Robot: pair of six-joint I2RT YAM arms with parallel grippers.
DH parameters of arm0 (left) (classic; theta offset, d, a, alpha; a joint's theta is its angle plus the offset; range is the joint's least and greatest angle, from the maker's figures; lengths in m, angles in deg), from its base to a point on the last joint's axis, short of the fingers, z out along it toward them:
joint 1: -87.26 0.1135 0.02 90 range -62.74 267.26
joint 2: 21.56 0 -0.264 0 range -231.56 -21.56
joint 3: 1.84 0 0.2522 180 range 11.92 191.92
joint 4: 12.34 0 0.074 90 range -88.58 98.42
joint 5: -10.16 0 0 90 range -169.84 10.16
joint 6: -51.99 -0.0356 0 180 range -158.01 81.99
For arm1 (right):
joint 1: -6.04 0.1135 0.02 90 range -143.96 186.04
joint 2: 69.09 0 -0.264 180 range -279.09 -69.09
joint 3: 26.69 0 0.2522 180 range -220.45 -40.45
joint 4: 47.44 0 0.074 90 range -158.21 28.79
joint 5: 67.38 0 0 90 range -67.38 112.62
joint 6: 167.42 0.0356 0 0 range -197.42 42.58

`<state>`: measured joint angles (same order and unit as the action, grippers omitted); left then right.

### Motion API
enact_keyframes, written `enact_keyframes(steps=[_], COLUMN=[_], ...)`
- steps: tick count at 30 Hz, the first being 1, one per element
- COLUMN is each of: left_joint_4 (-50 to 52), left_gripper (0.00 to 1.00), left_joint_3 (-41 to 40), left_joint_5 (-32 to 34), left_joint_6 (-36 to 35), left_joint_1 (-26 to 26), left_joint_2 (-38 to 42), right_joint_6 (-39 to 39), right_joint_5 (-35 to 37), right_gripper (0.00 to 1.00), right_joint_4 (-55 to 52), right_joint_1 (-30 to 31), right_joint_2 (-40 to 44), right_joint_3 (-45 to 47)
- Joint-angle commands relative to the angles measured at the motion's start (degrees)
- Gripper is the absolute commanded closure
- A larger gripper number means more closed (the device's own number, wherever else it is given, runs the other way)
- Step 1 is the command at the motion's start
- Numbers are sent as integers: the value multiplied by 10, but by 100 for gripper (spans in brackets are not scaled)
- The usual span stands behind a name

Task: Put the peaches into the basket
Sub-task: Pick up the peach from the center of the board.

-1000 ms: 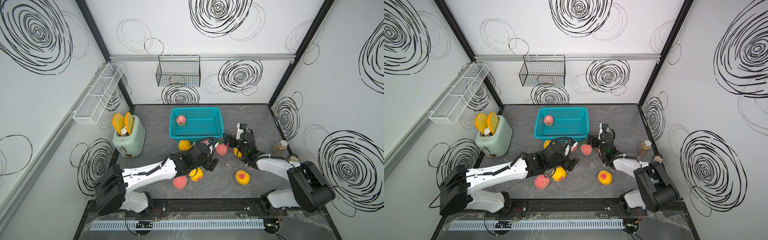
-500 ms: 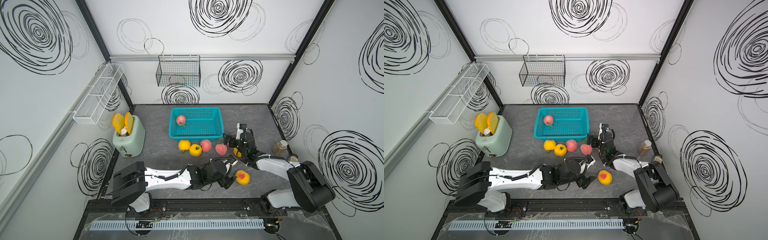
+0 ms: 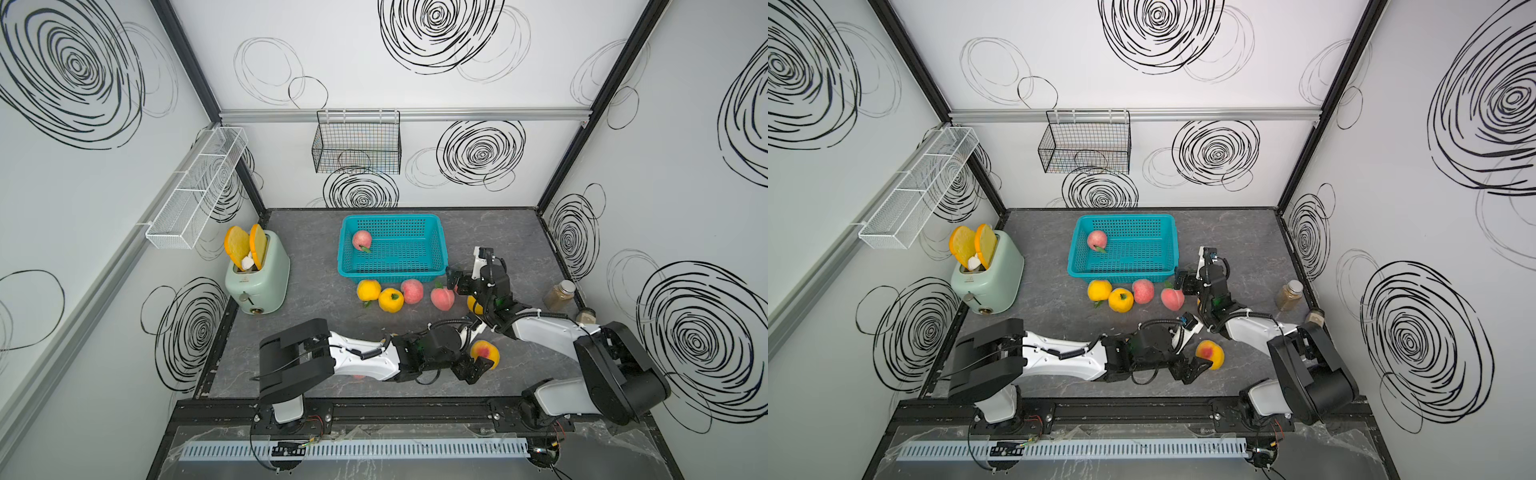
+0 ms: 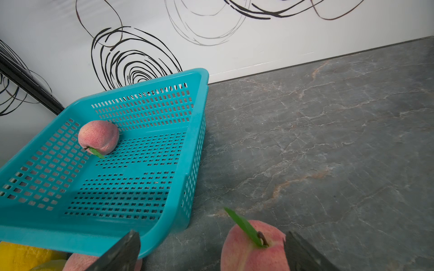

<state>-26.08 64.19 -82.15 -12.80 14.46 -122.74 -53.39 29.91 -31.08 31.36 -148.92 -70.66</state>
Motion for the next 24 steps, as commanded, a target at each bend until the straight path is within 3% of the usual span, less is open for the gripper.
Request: enact_keyframes(steps=[1, 24], left_joint_4=[-42, -67], left_gripper=[13, 9], left_joint_3=[19, 40], left_joint_5=[-8, -1], left_joint_6=[17, 24], left_joint_1=[-9, 25], left_joint_2=[-16, -65], right_joint_6=[10, 21], right_joint_5=[5, -7], right_gripper=[1, 1], right_joint_4=[-3, -10], right_joint_1=[0, -23], right_joint_2=[-1, 5], right_joint_3=[-2, 3])
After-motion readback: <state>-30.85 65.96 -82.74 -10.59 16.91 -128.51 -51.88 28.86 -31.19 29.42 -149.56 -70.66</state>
